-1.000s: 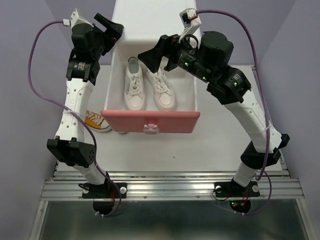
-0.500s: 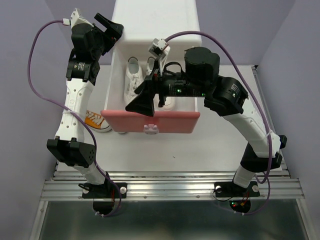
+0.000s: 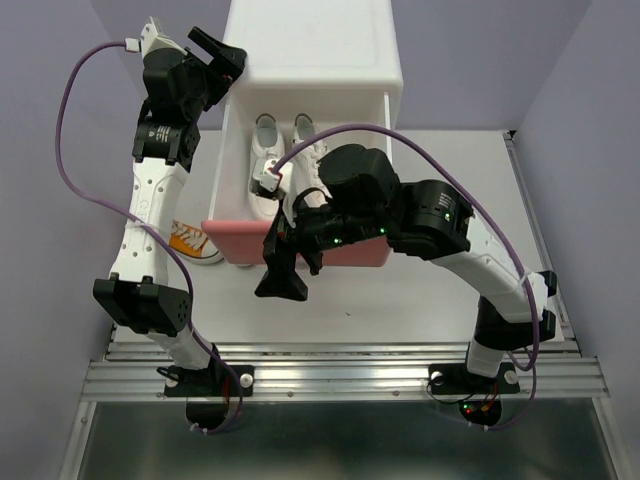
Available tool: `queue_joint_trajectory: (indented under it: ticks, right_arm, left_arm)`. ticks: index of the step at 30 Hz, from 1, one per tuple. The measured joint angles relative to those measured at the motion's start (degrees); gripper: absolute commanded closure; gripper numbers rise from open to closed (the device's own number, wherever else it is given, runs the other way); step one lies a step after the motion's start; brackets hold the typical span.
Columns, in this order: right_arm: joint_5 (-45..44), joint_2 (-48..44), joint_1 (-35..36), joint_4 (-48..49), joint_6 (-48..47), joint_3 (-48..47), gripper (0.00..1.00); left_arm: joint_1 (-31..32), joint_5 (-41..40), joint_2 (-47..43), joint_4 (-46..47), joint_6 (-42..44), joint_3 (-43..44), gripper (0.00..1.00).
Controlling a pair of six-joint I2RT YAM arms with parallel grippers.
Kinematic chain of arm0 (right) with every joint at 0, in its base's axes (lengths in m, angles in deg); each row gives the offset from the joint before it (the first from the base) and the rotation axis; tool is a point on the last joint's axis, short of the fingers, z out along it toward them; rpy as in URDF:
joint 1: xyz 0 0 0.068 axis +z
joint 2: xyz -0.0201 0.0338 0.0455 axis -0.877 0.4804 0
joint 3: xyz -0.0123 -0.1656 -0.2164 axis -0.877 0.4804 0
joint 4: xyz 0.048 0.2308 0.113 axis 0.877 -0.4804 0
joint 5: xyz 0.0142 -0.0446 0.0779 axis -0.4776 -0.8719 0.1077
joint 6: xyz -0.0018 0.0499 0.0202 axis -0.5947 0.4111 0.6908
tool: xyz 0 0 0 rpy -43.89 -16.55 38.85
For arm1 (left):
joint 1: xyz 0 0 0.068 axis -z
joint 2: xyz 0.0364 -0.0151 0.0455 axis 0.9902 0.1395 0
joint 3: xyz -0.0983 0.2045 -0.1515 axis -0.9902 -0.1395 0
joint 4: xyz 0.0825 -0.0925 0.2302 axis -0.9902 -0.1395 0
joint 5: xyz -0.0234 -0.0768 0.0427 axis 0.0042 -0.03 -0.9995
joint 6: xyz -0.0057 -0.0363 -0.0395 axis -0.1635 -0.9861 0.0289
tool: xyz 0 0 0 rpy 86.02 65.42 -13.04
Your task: Place and organize the shoes in the shoe cabinet
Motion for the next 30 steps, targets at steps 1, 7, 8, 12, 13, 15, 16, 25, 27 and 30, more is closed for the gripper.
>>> queue_joint_trajectory:
  ticks: [1, 7, 8, 12, 13, 15, 16, 25, 27, 30]
  right_arm:
    - [-0.24, 0.46, 0.26, -0.87, -0.92, -0.52, 0.00]
    - [-0.68, 0.68, 1.03, -4.33, -7.08, 0.74, 0.00]
    - [-0.68, 0.66, 1.05, -5.01, -7.72, 0.83, 0.00]
    - [-0.68, -0.42, 1.51, -6.93, -9.22, 4.17, 0.00]
    - [-0.83, -0.79, 1.62, -7.80, -9.46, 5.53, 0.00]
    - [-1.46, -0.98, 1.77, -8.87, -9.62, 7.32, 0.00]
    - [-2.43, -1.01, 1.97, -9.22, -9.64, 8.15, 0.00]
    - [-19.74, -0.24, 4.90, -7.91, -9.86, 8.37, 0.00]
    - [-22.73, 0.44, 4.87, -7.82, -9.14, 7.61, 0.00]
    - [-24.70, 2.03, 4.70, -7.58, -7.72, 6.36, 0.00]
  left_arm:
    - [0.00, -0.02, 0.02, 0.00, 0.00, 0.00, 0.04]
    - [0.00, -0.13, 0.13, -0.09, -0.11, 0.09, 0.04]
    - [0.00, -0.15, 0.13, -0.09, -0.11, 0.09, 0.04]
    - [0.00, -0.17, 0.13, -0.07, -0.20, 0.09, 0.04]
    - [0.00, -0.20, 0.13, -0.09, -0.24, 0.09, 0.04]
    - [0.00, -0.20, 0.13, -0.02, -0.28, 0.02, 0.04]
    - [0.00, -0.22, 0.13, 0.00, -0.33, 0.00, 0.04]
    - [0.11, -0.70, 0.09, 0.09, -0.48, 0.07, 0.04]
    - [0.11, -0.76, 0.13, 0.02, -0.46, 0.35, 0.04]
    - [0.13, -1.07, 0.24, 0.20, -0.50, 0.92, 0.04]
